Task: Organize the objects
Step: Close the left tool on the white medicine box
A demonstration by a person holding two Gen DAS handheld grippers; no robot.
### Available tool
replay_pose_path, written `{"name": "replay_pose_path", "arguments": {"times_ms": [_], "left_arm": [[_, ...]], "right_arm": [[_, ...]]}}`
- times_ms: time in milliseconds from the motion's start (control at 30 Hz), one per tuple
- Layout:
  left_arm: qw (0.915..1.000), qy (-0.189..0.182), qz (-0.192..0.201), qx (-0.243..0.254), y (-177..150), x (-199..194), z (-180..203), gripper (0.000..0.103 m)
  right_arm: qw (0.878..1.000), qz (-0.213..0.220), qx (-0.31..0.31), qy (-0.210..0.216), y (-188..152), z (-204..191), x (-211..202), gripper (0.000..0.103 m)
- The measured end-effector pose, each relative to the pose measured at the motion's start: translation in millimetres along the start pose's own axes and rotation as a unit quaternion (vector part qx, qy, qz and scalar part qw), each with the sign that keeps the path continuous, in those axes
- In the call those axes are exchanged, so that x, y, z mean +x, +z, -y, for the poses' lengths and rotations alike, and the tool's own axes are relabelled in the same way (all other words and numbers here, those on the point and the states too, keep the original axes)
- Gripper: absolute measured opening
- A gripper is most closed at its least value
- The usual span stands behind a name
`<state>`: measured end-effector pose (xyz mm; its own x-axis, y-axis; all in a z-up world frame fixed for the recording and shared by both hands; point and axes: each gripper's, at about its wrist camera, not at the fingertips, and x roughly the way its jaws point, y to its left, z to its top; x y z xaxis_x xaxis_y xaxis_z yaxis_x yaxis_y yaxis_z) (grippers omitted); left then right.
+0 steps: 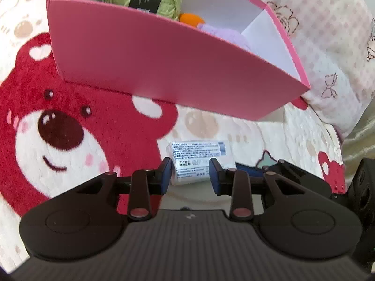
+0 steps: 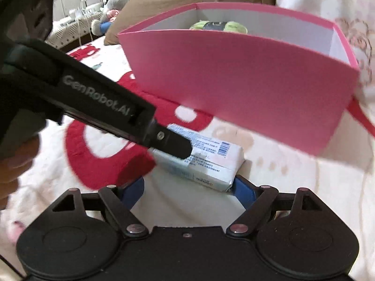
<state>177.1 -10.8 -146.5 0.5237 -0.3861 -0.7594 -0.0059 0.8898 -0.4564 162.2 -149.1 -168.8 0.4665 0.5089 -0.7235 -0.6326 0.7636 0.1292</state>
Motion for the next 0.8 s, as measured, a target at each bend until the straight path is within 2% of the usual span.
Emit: {"name": "replay_pose_path", "arguments": {"times_ms": [133,267,400,467,600,800], "left_arm": [[0.9993,0.021,-0.015,-0.026,0,5,-4,0.031],[0.999,0.017,-0.007,-0.041,-4,7,-9,0.024],[0.9994,0.009,0.024,-0.021,-9,5,-3,0.018],[0.9992,0.019,0.034,-0.003,-13,1,2,0.018],[0.9991,0.02,0.032,-0.019,-14,0,3,0.019],[0.9989,0.033,0.035,0.001,-21,-17,19,0.019]], "right_arm": [[1.0,0.008,0.025,-0.008,-4,5,-4,0.086],[0.999,0.02,0.041,-0.029,-4,9,5,0.078],[0.998,0.03,0.053,-0.032,-8,12,7,0.074],[0.998,0.029,0.042,-0.039,-8,9,12,0.074],[0.998,0.032,0.029,-0.051,-12,1,12,0.075],[0.997,0.029,0.007,-0.071,-13,-14,0,0.075]]}}
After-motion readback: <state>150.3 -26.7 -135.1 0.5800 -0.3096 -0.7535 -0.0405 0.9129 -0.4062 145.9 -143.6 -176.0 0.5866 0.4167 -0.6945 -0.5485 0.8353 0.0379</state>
